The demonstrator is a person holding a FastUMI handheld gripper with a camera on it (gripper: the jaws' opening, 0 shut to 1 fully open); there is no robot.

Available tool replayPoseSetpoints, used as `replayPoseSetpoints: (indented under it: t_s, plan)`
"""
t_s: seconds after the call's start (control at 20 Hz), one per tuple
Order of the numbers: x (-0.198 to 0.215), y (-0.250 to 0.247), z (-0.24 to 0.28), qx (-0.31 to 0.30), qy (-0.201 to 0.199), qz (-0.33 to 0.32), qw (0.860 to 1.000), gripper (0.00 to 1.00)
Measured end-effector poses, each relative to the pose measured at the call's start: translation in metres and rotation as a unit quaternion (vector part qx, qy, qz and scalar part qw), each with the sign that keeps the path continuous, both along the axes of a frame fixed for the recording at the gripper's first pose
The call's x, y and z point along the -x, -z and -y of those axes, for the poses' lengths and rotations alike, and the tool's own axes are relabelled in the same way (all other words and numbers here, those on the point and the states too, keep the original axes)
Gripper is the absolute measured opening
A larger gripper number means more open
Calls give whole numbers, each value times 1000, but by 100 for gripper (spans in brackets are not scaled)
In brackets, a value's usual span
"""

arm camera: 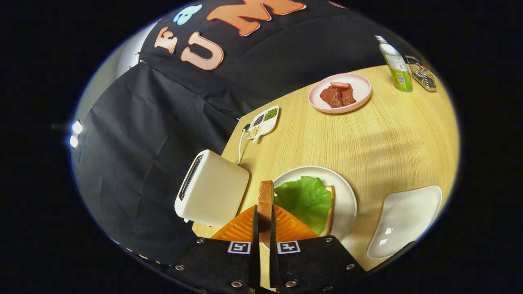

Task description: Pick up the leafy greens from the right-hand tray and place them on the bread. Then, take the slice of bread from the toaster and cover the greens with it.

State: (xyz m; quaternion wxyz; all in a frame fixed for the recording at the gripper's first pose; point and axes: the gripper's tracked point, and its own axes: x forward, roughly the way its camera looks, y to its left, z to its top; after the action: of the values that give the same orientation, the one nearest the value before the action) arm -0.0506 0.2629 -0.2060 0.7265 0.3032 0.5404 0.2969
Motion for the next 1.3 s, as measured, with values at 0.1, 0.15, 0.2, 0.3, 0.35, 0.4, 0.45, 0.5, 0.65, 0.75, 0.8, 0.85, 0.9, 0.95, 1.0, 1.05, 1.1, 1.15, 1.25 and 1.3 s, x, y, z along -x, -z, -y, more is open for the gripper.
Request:
replayPoseSetpoints:
  t_s: [0.1,0.15,0.2,0.3,0.35,0.4,0.45,0.5,0.65,0.75,0.8,0.85,0.9,0.95,1.0,1.05,1.1,1.15,1.25,1.3]
  plan:
    - [2,16,7,5,9,-12,1000,9]
    - [2,22,10,7,14,-18,1000,9]
    - [2,27,12,6,17,-29,999,9]
    - [0,32,17,2,28,-36,999,9]
    - [-1,36,19,6,30,-34,999,9]
    - [0,38,20,10,28,-32,999,9]
    - [-1,39,20,12,26,-29,999,9]
    - [0,41,21,14,25,-31,999,9]
    - [-6,43,26,22,36,-18,999,17]
    - [-13,50,35,47,44,-3,998,20]
    - [-14,53,40,63,47,5,997,22]
    - [-16,56,43,77,48,15,996,30]
    - [-16,61,42,83,45,22,995,35]
    - [-16,59,44,81,44,26,995,43]
    - [-17,54,46,79,46,33,995,48]
    - [-18,49,48,79,49,42,995,55]
    - [-20,43,52,82,54,56,994,56]
    - [-26,37,54,85,62,77,991,59]
    - [-36,21,64,95,76,120,985,64]
    - [-38,10,72,99,82,138,982,67]
